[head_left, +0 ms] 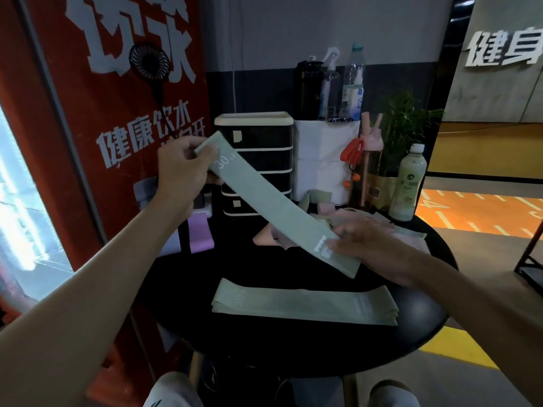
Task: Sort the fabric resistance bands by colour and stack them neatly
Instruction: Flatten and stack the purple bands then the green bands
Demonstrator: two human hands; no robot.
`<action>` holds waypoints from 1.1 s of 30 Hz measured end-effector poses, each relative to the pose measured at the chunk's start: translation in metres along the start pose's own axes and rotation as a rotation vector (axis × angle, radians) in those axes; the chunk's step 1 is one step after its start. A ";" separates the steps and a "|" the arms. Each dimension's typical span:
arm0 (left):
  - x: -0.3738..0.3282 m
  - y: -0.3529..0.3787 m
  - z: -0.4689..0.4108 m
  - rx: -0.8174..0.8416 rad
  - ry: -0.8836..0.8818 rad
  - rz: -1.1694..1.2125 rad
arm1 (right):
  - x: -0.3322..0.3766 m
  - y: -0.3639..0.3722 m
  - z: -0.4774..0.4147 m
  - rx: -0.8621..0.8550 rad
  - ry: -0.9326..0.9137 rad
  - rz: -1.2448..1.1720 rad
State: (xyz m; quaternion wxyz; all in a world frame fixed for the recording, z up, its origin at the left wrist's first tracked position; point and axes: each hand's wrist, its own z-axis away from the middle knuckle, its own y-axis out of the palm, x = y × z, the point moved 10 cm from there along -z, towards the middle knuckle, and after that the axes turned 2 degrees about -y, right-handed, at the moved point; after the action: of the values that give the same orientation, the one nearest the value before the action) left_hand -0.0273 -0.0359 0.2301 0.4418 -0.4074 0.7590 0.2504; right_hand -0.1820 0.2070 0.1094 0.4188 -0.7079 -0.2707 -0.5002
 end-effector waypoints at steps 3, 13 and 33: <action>0.026 -0.017 0.009 -0.028 -0.067 -0.008 | -0.016 -0.022 0.010 -0.044 0.027 -0.069; 0.092 -0.024 0.074 0.149 -0.016 -0.287 | -0.053 -0.069 0.053 -0.418 0.108 0.068; 0.142 -0.010 0.123 0.328 0.048 -0.387 | -0.077 -0.062 0.080 -0.454 0.130 0.370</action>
State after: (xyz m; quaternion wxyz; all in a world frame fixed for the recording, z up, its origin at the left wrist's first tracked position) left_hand -0.0013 -0.0064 0.0459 0.5236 -0.4740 0.7075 0.0250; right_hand -0.2208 0.3099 0.0454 0.3504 -0.7873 0.0090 -0.5072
